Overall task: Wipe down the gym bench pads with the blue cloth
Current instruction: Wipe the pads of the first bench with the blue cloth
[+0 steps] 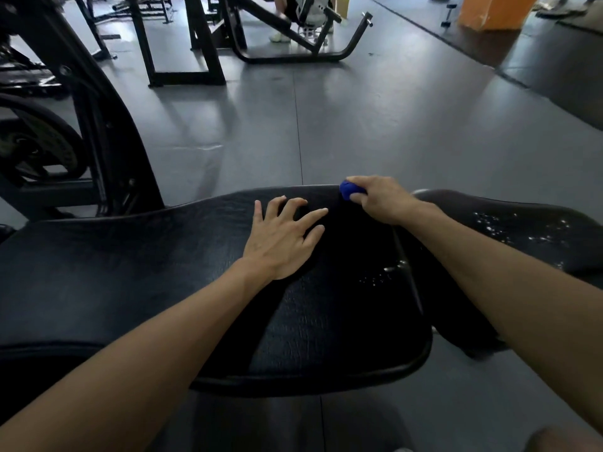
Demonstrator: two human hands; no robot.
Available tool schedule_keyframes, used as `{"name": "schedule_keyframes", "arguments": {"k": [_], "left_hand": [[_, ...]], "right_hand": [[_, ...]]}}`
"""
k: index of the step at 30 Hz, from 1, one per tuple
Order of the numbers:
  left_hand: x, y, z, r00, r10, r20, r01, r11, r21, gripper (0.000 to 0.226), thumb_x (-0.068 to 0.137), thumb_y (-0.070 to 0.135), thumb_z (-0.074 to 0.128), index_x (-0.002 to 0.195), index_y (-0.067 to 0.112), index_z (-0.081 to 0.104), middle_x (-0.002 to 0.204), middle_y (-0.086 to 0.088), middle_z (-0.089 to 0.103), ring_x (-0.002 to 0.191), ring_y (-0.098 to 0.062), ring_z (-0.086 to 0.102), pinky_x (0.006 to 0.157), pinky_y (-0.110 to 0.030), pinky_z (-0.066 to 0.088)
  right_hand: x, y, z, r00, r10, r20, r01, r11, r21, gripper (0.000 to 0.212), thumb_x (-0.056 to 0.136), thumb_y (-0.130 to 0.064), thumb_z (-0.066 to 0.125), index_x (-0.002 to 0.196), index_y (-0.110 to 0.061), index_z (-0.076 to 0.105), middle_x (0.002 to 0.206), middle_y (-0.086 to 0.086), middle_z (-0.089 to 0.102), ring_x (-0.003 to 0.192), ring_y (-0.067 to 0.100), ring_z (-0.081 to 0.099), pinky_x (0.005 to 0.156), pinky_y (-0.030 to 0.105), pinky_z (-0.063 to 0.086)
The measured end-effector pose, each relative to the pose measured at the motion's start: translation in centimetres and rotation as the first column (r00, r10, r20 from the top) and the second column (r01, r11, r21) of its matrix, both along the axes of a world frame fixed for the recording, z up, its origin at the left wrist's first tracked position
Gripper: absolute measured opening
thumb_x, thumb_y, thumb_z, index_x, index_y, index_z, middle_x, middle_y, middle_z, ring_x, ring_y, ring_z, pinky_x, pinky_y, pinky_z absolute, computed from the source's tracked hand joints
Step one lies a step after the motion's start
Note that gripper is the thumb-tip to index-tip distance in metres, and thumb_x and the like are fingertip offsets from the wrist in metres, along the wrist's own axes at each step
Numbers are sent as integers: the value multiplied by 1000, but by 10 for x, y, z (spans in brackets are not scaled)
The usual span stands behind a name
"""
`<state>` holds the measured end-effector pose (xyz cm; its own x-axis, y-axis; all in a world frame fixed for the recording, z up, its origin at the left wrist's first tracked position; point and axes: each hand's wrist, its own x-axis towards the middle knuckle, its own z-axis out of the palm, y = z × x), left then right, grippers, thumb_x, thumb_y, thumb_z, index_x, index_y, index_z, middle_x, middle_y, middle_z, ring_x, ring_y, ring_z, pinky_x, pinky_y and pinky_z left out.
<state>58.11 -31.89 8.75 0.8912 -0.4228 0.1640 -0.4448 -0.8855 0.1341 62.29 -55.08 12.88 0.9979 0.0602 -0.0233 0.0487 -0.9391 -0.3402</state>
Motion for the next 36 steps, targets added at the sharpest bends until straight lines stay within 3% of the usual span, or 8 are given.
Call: {"name": "schedule_keyframes", "arguments": {"k": [7, 15, 21, 26, 29, 32, 34, 36], "left_hand": [[-1, -4, -2, 1000, -3, 14, 3, 1000, 1, 52, 103, 61, 20, 153, 52, 30, 158, 8, 33, 149, -28, 18, 122, -66, 9], [-2, -3, 4, 998, 24, 59, -24, 1000, -10, 47, 102, 58, 31, 146, 51, 44, 150, 7, 45, 141, -26, 32, 121, -59, 19], [-15, -9, 9, 998, 24, 49, -24, 1000, -8, 42, 106, 46, 39, 144, 36, 55, 142, -4, 56, 132, -30, 45, 113, -49, 37], [-41, 2, 19, 999, 50, 11, -49, 995, -89, 39, 106, 33, 43, 141, 26, 59, 140, -5, 59, 128, -30, 51, 117, -46, 33], [-71, 17, 28, 997, 75, 5, -73, 981, -182, 41, 105, 25, 45, 145, 21, 54, 146, -4, 55, 135, -28, 48, 123, -47, 25], [-114, 30, 25, 997, 82, 12, -75, 955, -288, 42, 105, 21, 46, 146, 18, 53, 149, -5, 52, 137, -27, 45, 120, -42, 32], [-139, 33, 17, 995, 97, -32, -102, 932, -347, 41, 107, 23, 45, 147, 18, 53, 151, -4, 49, 139, -24, 42, 117, -37, 35], [-158, 31, 9, 992, 116, -41, -124, 937, -327, 42, 108, 27, 42, 148, 19, 51, 153, -3, 48, 143, -20, 39, 118, -35, 34]], "right_hand": [[-108, -18, -1, 994, 102, -30, -104, 992, -69, 51, 101, -25, 56, 151, -26, 44, 156, 11, 42, 139, 35, 44, 115, 44, 35], [-32, 14, 5, 999, -37, -18, 38, 999, 35, 41, 102, -20, 52, 143, -18, 51, 139, 18, 55, 123, 38, 52, 105, 41, 37], [-76, 26, 1, 999, -24, 37, 23, 999, 26, 42, 103, -20, 51, 144, -21, 50, 138, 18, 54, 120, 37, 54, 105, 43, 41], [-114, 38, 15, 1000, -20, -13, 21, 995, 98, 39, 104, -20, 50, 143, -20, 52, 139, 16, 56, 125, 34, 53, 108, 42, 40], [-154, 54, 16, 990, -23, 139, -4, 982, 189, 40, 101, -12, 55, 140, -15, 55, 139, 14, 59, 129, 31, 53, 110, 35, 37], [-224, 88, -11, 965, 87, 246, -140, 968, 207, 52, 98, -3, 56, 148, -14, 47, 156, 14, 41, 147, 26, 34, 122, 32, 24], [-263, 107, -39, 942, 164, 293, -210, 969, 133, 56, 95, -3, 58, 149, -14, 46, 156, 16, 39, 148, 29, 33, 120, 44, 33], [-282, 111, -61, 880, 164, 445, -196, 980, 27, 55, 89, -6, 67, 143, -14, 55, 147, 17, 52, 139, 31, 47, 111, 46, 44]]}}
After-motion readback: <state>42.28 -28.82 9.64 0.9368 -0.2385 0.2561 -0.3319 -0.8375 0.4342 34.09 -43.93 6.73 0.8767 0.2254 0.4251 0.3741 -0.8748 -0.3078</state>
